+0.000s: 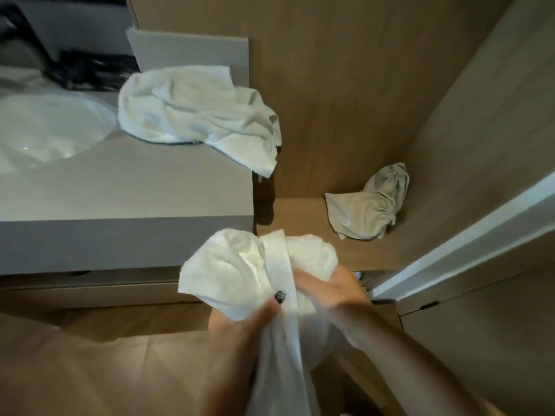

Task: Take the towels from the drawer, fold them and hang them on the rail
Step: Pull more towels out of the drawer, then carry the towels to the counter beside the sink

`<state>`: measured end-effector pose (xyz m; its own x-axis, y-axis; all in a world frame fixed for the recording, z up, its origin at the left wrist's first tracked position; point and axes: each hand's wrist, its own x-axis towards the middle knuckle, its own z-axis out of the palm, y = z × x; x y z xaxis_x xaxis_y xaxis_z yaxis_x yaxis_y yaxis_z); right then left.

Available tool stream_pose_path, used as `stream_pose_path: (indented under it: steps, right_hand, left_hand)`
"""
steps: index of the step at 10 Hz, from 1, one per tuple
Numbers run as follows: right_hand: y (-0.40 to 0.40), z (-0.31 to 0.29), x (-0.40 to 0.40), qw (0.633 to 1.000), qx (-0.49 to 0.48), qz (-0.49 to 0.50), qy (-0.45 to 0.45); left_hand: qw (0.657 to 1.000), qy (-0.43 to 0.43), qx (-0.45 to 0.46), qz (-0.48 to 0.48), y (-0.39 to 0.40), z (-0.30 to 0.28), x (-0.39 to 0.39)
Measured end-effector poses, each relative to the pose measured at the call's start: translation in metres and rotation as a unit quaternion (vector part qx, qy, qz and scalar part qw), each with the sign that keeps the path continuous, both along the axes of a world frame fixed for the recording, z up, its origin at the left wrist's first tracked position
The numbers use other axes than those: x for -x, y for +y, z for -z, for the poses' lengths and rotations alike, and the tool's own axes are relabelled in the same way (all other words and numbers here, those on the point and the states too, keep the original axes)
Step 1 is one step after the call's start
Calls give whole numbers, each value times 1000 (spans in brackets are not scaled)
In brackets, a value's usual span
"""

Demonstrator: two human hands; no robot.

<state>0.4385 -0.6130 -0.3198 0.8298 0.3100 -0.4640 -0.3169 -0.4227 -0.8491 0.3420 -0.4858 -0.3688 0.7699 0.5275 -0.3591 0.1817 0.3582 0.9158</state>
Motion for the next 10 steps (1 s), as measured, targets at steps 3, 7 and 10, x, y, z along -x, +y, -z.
stream_pose_path:
  steps: [3, 7, 10]
  right_hand:
    - [39, -92, 53, 945, 117, -164, -258]
    - [51, -135, 11, 960, -225, 0, -163]
    - [34, -158, -94, 949, -102, 47, -295]
  left_hand:
    - [989, 2, 148, 20, 57, -124, 34]
    - [942, -80, 324, -32, 79, -205, 4]
    - [952, -78, 293, -46, 89, -237, -119]
